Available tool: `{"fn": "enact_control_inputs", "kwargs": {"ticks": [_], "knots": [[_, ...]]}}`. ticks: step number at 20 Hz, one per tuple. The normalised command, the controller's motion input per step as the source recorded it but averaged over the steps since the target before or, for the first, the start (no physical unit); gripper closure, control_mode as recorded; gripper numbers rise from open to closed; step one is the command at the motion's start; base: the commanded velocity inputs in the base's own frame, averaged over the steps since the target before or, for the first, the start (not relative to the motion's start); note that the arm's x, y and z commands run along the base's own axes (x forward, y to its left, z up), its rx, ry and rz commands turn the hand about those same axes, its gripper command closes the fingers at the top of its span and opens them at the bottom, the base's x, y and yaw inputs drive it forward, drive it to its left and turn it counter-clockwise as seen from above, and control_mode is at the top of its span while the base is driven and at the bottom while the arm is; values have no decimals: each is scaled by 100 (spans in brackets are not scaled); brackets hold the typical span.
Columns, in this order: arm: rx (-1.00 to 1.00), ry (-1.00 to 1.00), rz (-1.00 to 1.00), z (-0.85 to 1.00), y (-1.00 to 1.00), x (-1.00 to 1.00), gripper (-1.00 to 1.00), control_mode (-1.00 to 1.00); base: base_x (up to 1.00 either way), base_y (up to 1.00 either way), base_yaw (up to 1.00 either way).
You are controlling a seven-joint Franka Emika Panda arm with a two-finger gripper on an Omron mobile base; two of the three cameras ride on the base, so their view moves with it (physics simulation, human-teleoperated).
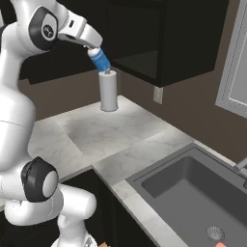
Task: Pick up the bar soap and soap dispenser from the sink, and place them back in the cabinet, and close the cabinet door.
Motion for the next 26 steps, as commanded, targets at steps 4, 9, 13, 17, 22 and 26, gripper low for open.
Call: {"fn": "enact_control_inputs", "kwargs": {"ticks": [4,9,13,17,22,26], "knots": [[-4,0,0,0,-8,8,100,-100,0,0,0],[-2,0,0,0,-7,16,100,-100,0,0,0],[-1,0,0,0,-3,26,100,-100,0,0,0],[0,0,0,0,0,30,100,-100,0,0,0],[0,0,0,0,-2,20,100,-100,0,0,0],[0,1,0,0,-6,11,100,-100,0,0,0]]}}
